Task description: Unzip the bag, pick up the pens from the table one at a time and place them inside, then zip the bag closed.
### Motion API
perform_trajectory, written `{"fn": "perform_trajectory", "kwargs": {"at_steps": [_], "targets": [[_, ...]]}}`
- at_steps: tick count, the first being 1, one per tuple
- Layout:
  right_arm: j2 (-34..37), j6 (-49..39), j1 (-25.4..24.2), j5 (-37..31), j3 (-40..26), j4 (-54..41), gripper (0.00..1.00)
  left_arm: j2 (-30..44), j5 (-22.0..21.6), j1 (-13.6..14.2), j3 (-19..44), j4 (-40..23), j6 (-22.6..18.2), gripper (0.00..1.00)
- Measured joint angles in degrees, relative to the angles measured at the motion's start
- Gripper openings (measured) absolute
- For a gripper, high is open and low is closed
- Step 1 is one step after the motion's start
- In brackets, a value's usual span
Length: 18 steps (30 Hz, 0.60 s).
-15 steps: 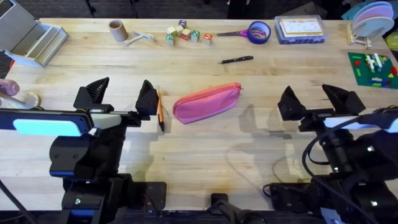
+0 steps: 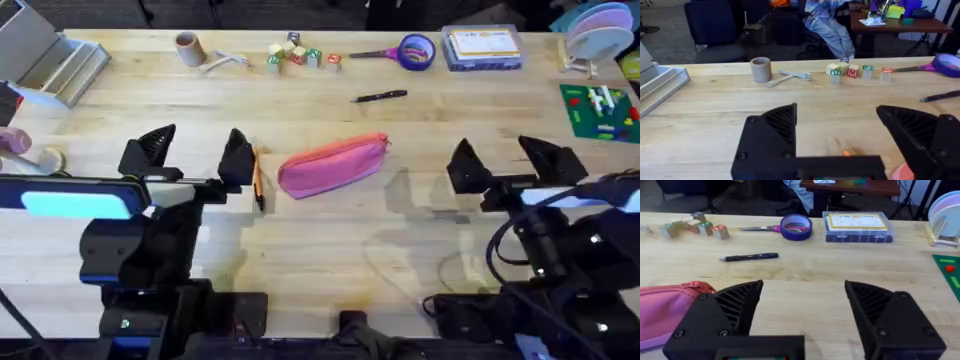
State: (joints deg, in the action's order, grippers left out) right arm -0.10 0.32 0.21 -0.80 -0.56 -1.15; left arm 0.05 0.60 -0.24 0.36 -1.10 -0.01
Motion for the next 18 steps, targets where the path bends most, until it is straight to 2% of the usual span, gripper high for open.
{"fn": "perform_trajectory", "kwargs": {"at_steps": [5,8,12,18], "targets": [[0.0,-0.2,0.0,0.3,-0.2,-0.3,0.998,0.0,0.4,0.0,0.1,-1.4,0.0,0.993],[0.0,-0.2,0.0,0.8,-1.6,-2.8,0.997,0.0,0.9,0.0,1.4,-6.0,-0.1,0.993],[2.0,-0.4,0.0,1.2,-5.6,-7.2,0.996,0.1,1.1,0.0,7.3,-14.2,-0.9,0.993],[11.4,-0.4,0.0,1.5,-19.0,-13.3,0.996,4.8,2.8,0.0,20.1,-22.4,-2.8,0.993]]}}
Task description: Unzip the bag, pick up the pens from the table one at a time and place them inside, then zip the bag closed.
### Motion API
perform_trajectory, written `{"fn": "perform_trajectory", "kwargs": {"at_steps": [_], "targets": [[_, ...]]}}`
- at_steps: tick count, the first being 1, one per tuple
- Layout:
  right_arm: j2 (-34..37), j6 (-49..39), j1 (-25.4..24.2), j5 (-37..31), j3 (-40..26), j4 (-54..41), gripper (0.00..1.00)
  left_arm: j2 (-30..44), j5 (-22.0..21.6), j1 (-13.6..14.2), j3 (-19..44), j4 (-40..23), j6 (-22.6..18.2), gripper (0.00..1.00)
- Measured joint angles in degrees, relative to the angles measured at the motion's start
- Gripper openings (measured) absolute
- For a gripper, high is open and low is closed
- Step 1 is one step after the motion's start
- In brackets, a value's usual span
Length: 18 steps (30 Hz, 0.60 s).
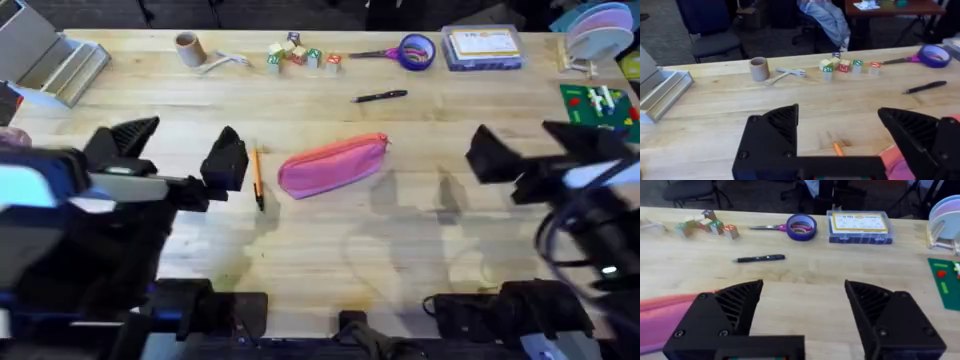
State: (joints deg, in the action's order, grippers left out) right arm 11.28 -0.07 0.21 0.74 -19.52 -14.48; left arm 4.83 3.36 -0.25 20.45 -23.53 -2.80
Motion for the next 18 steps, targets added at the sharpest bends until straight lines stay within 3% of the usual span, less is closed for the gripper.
{"fn": "perform_trajectory", "kwargs": {"at_steps": [12,18], "targets": [[23.7,0.0,0.0,3.0,-29.2,-17.0,0.996,21.7,9.9,0.0,22.7,-14.9,-6.0,0.994],[29.9,0.0,0.0,3.9,-37.2,-21.1,0.997,28.8,11.7,0.0,32.2,-20.1,-9.0,0.993]]}}
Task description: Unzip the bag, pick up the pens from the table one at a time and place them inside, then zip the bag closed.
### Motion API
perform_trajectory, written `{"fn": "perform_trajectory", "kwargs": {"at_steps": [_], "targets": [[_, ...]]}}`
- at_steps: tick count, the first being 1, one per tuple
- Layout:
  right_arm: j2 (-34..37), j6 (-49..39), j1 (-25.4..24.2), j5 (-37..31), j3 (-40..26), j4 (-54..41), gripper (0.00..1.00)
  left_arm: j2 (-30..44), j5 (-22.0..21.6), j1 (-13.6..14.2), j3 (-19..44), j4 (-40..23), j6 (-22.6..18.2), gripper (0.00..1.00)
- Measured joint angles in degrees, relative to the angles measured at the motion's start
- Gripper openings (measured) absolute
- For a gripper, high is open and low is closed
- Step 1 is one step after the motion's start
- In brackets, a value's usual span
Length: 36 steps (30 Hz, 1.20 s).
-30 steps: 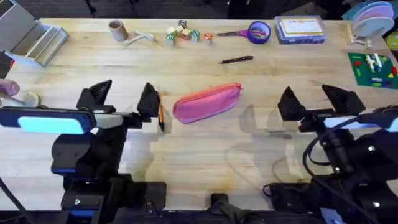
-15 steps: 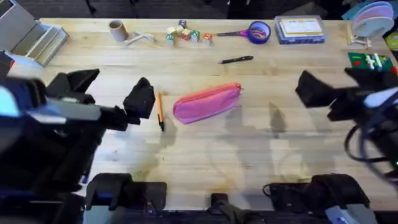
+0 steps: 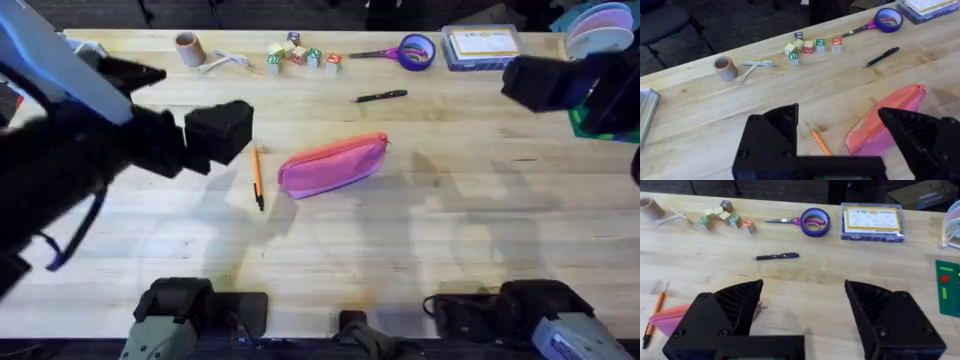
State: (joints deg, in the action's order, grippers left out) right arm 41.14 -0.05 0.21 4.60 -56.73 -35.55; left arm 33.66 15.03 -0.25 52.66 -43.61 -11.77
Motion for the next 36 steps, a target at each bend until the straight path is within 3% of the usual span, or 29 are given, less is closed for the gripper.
{"fn": "perform_trajectory", "kwargs": {"at_steps": [8,11,16,22,27,36], "targets": [[1.0,0.0,0.0,0.8,-1.4,-0.2,0.997,5.1,4.5,0.0,3.0,-6.4,-7.5,0.993],[1.0,0.0,0.0,0.8,-1.4,-0.3,0.997,6.2,7.6,0.0,3.0,-11.1,-13.4,0.992],[1.0,-0.5,0.0,0.8,-1.4,-0.3,0.997,6.4,12.7,0.0,3.0,-18.1,-27.5,0.993],[0.9,-0.7,0.0,0.8,-1.4,-0.3,0.997,6.4,15.0,0.0,3.0,-19.8,-39.9,0.993],[1.0,-0.7,0.0,0.8,-1.4,-0.3,0.997,6.4,15.5,0.0,3.0,-19.8,-43.9,0.993],[1.0,-0.4,0.0,0.8,-1.4,-1.1,0.997,6.4,15.4,0.0,3.0,-20.1,-45.4,0.993]]}}
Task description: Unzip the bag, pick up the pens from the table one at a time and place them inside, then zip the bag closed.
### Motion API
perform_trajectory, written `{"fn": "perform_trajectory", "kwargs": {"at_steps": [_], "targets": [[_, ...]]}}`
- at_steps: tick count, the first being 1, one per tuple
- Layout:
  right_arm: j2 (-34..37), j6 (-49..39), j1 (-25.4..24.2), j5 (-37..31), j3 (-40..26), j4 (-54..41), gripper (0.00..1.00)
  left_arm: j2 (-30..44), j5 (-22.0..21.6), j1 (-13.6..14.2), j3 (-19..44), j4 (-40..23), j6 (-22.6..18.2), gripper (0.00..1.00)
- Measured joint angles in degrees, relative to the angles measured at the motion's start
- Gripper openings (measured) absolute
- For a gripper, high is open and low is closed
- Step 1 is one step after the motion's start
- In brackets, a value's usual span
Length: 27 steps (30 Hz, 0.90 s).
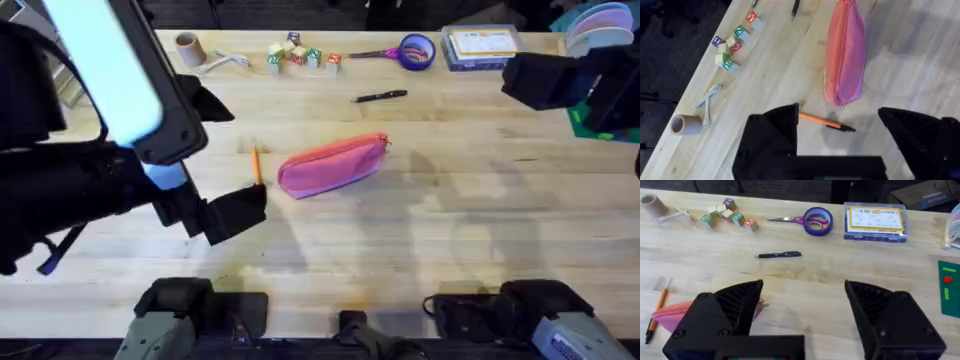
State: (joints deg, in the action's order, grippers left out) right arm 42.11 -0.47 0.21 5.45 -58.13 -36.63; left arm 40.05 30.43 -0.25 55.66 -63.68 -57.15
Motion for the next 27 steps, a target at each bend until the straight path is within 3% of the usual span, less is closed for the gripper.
{"fn": "perform_trajectory", "kwargs": {"at_steps": [8,15,19,27], "targets": [[0.0,0.0,0.0,0.0,0.0,-1.8,0.997,0.7,-1.8,0.0,0.0,-0.5,-0.4,0.993],[0.0,0.0,0.0,0.0,0.0,-1.0,0.998,6.4,-2.5,0.0,0.0,-0.5,-0.5,0.994],[0.0,-0.3,0.0,0.0,0.0,0.4,0.998,11.8,-1.1,0.0,0.0,-0.5,-1.4,0.995],[0.0,-3.4,0.0,0.0,0.0,0.6,0.998,22.7,5.4,0.0,0.0,0.9,-7.6,0.995]]}}
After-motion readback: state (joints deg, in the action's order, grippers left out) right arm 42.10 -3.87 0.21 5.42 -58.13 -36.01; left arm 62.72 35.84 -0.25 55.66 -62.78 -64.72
